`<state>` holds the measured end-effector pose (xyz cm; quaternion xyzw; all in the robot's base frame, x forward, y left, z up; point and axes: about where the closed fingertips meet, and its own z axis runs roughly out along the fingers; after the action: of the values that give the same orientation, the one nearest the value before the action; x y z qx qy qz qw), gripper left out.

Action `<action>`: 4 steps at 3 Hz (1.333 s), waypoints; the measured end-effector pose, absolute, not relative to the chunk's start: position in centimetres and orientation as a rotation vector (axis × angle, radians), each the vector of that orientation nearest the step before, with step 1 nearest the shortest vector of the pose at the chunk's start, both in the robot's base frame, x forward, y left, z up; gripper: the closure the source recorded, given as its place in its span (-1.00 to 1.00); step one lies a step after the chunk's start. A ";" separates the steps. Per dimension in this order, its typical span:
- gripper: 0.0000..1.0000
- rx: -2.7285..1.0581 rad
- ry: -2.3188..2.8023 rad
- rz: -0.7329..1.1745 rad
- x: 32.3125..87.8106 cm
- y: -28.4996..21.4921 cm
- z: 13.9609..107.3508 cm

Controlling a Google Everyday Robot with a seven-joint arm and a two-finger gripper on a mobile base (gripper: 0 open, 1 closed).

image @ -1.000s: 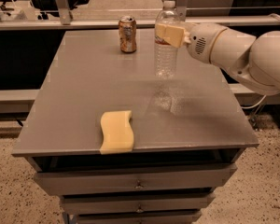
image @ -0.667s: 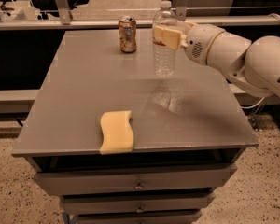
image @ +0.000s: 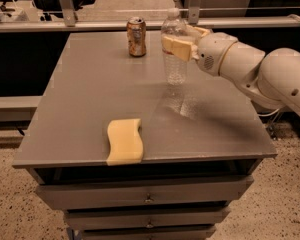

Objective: Place water bottle upright

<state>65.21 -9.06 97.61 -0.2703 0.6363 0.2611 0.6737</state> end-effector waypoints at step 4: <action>-0.27 -0.512 1.389 0.758 65.4 -10.0 95.6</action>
Offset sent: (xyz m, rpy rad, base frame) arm 0.0047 -0.0182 -0.0220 0.2183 0.0481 0.0448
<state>65.42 -10.05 95.58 -0.2274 0.6174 0.3367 0.6736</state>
